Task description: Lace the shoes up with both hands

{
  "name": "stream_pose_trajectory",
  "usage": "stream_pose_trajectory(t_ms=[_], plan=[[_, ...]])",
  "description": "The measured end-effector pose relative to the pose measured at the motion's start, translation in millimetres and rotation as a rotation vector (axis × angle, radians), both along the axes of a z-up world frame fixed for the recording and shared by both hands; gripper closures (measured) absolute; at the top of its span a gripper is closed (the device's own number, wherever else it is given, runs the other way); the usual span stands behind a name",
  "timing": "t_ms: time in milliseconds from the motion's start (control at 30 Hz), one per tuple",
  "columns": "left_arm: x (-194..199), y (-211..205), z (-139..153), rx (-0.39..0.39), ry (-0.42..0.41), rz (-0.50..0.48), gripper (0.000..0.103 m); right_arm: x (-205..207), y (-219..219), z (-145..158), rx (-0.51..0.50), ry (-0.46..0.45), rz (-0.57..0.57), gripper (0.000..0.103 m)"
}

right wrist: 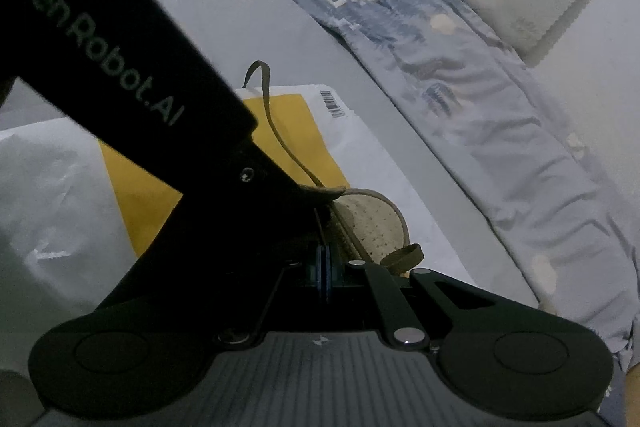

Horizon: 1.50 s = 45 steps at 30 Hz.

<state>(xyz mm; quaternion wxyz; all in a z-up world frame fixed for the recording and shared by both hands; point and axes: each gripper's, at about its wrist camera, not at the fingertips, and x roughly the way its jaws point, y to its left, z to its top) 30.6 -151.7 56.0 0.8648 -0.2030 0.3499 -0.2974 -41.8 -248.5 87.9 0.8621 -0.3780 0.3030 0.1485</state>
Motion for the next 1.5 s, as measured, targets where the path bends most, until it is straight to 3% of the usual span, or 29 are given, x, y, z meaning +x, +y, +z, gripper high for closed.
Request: stream_pose_trajectory(t_ms=[833, 900, 1033, 1300, 1400, 1500], plan=[[2, 4, 2, -0.025, 0.023, 0.006, 0.09, 3, 11, -1, 0.004, -0.049, 0.055, 0.101], [3, 8, 2, -0.063, 0.028, 0.027, 0.087, 3, 11, -2, 0.008, -0.052, 0.059, 0.101], [5, 20, -2, -0.155, 0.042, 0.12, 0.059, 4, 12, -2, 0.017, -0.056, 0.06, 0.101], [20, 29, -46, -0.463, 0.269, 0.285, 0.061, 13, 10, -1, 0.041, -0.053, 0.056, 0.101], [21, 29, -60, -0.552, 0.314, 0.347, 0.061, 11, 9, -1, 0.043, -0.053, 0.055, 0.101], [20, 28, -66, -0.582, 0.325, 0.383, 0.065, 9, 11, -1, 0.048, -0.054, 0.053, 0.101]])
